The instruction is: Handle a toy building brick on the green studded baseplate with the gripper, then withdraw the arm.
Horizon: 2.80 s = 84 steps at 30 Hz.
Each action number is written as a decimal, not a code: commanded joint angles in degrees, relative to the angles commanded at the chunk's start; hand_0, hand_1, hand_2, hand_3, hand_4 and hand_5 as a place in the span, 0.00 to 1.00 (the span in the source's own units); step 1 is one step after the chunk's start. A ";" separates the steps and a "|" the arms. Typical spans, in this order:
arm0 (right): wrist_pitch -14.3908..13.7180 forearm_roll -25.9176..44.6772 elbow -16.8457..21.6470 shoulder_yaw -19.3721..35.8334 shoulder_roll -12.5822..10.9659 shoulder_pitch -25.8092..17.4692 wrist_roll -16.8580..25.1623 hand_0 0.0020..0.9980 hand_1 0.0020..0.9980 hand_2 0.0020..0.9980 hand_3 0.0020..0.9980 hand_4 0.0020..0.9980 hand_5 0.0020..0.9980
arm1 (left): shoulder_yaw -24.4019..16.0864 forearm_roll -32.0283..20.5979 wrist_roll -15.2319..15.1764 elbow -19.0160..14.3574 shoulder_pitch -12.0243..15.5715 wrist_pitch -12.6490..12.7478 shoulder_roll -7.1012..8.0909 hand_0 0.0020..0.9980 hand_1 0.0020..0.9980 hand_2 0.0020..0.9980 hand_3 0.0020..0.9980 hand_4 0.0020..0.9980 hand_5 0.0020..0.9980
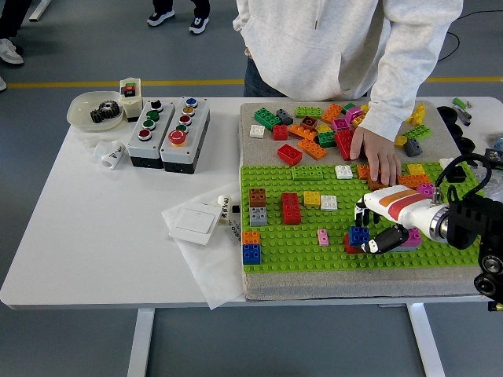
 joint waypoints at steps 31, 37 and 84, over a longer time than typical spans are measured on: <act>0.31 -0.44 -0.10 0.12 0.05 0.08 0.55 0.50 0.52 0.57 0.51 0.90 0.42 | -0.26 0.48 0.03 0.03 -0.14 -0.09 0.09 0.75 0.75 0.80 0.61 0.64 0.62; 0.36 -0.52 -0.14 0.22 -0.03 0.05 0.55 0.50 0.52 0.57 0.51 0.90 0.42 | -0.24 0.51 0.04 0.02 -0.13 -0.09 0.10 0.75 0.75 0.80 0.61 0.64 0.62; 0.51 -1.91 -1.31 0.44 0.13 0.01 0.61 0.49 0.53 0.57 0.51 0.91 0.44 | 0.12 0.11 -0.14 0.03 -0.35 -0.09 0.20 0.75 0.75 0.80 0.61 0.64 0.62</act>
